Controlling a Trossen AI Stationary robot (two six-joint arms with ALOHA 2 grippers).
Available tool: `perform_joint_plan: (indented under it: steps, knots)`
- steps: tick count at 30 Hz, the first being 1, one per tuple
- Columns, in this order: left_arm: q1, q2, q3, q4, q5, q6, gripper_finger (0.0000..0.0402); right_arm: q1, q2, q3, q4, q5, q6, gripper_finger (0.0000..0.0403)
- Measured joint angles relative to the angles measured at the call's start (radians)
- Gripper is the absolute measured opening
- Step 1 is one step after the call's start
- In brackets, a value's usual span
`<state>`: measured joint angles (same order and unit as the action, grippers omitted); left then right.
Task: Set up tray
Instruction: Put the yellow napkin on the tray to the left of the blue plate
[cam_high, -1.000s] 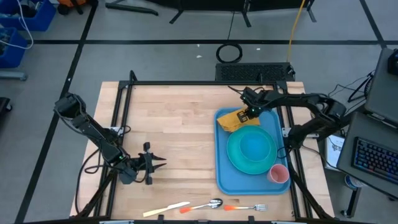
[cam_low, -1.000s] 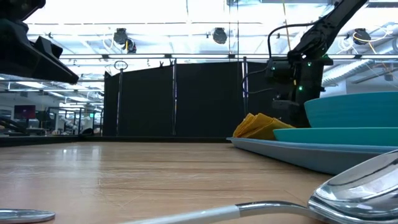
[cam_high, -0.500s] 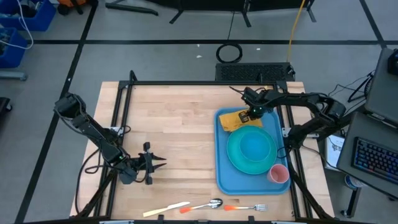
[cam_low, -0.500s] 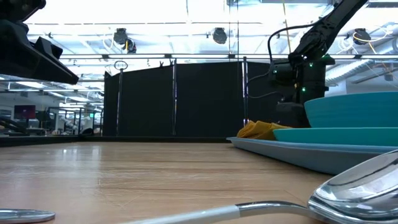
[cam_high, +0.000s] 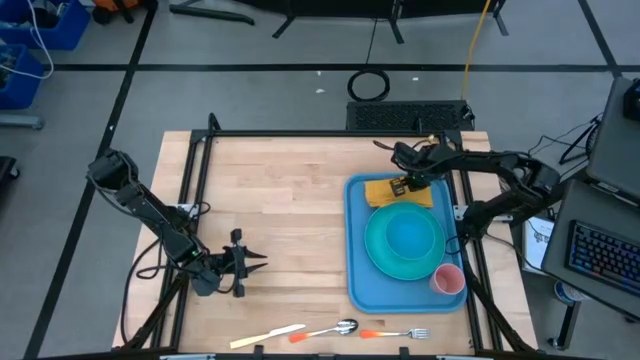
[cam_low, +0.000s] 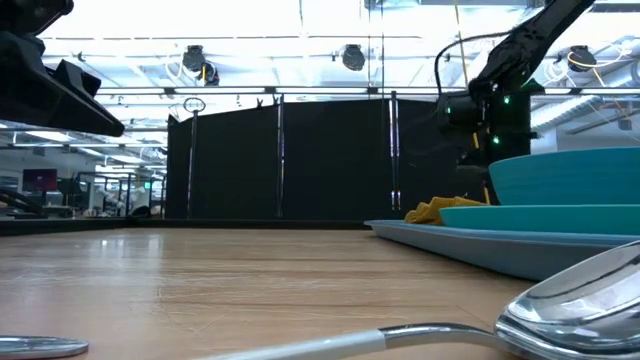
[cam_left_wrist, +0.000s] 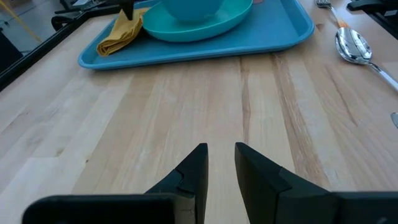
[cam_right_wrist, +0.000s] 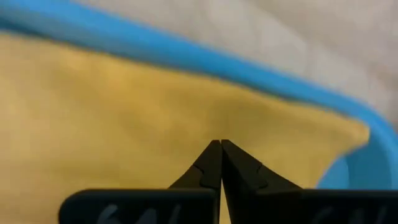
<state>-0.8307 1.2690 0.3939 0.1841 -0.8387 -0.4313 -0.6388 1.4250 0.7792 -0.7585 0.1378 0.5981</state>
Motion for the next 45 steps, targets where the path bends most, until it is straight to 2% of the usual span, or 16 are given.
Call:
perform_joint_plan:
  steps: [6, 11, 19, 27, 35, 45]
  knots:
    - [0.0, 0.0, 0.0, 0.0, 0.0, 0.0, 0.0086, 0.033, -0.125, 0.0, 0.119, -0.015, -0.019, 0.0]
    - [0.0, 0.0, 0.0, 0.0, 0.0, 0.0, 0.0086, 0.052, -0.158, 0.0, 0.169, -0.181, 0.006, 0.0]
    - [0.0, 0.0, 0.0, 0.001, -0.001, 0.0, 0.0086, 0.116, -0.035, 0.0, 0.305, -0.224, -0.001, 0.0]
    - [0.001, 0.0, 0.0, 0.001, -0.008, 0.003, 0.0086, 0.138, 0.038, 0.04, 0.26, -0.249, -0.011, 0.0]
    - [0.001, 0.0, 0.0, 0.0, -0.008, 0.002, 0.0085, 0.128, 0.136, 0.095, 0.25, -0.324, -0.035, 0.0]
    - [0.002, 0.0, 0.0, -0.001, -0.005, 0.003, 0.0086, 0.12, 0.259, 0.172, 0.227, -0.328, -0.067, 0.0]
